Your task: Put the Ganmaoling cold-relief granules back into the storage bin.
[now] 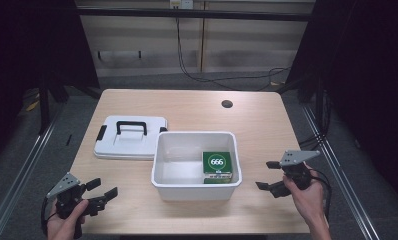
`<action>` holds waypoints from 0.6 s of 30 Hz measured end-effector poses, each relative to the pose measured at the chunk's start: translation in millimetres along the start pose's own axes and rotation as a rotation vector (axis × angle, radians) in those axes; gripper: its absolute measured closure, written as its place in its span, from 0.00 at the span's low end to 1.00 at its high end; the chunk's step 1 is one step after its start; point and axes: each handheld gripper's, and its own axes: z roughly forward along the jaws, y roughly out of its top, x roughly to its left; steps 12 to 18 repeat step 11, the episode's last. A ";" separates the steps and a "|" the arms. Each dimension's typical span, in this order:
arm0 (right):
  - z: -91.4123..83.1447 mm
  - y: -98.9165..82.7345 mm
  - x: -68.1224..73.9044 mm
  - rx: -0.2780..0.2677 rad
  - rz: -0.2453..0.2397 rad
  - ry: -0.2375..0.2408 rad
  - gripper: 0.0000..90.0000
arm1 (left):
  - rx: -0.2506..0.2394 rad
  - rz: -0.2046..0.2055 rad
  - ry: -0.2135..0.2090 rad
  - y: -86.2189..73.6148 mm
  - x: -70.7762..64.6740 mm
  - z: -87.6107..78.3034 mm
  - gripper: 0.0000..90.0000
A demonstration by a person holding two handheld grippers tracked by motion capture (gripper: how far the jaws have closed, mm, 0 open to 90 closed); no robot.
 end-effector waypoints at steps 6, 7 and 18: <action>-1.3 -19.9 -2.6 -0.043 0.046 -0.042 0.17 | 0.003 -0.001 0.002 -0.1 0.3 0.4 0.20; -2.4 -26.5 -4.3 -0.063 0.069 -0.061 0.16 | 0.004 0.001 0.001 -0.1 0.3 0.5 0.20; -3.0 -32.2 -6.9 -0.061 0.085 -0.075 0.16 | 0.000 0.001 0.001 0.1 0.5 -0.1 0.20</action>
